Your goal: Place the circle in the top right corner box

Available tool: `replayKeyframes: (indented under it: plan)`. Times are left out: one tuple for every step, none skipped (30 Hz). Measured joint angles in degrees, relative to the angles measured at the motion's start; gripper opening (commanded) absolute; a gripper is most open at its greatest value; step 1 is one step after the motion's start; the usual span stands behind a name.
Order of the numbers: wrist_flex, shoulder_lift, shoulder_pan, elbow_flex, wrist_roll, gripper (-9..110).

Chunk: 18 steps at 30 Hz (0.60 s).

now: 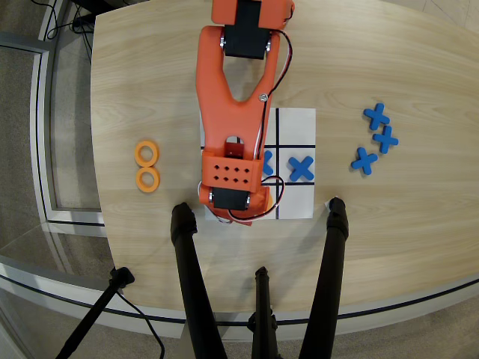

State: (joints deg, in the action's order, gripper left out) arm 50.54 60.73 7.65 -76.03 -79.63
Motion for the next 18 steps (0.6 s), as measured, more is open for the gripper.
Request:
replayKeyframes:
  plan:
    - [0.0,-0.3,0.0,0.1,0.0,0]
    - [0.0,-0.4,0.0,0.1,0.0,0]
    - [0.0,-0.6,0.1,0.2,0.0,0]
    - [0.0,-0.8,0.1,0.3,0.2,0]
    - [0.0,-0.9,0.1,0.3,0.4,0]
    - [0.0,-1.2,0.1,0.5,0.6,0]
    - [0.0,-1.6,0.1,0.9,0.7,0]
    - [0.0,-1.8,0.1,1.2,0.7,0]
    - [0.0,-2.1,0.1,1.7,0.7,0]
    - [0.0,-2.3,0.1,2.0,0.7,0]
    - [0.0,-2.6,0.1,2.4,0.7,0]
    - [0.1,-2.8,0.1,2.8,0.7,0]
    - [0.4,-2.9,0.1,3.2,0.8,0]
    - [0.6,-3.1,0.1,3.6,1.2,0]
    - [1.0,-3.3,0.1,4.0,1.5,0]
    - [1.3,-3.3,0.1,4.2,1.6,0]
    - [1.5,-3.3,0.1,4.3,1.7,0]
    - [1.6,-3.3,0.1,4.7,1.8,0]
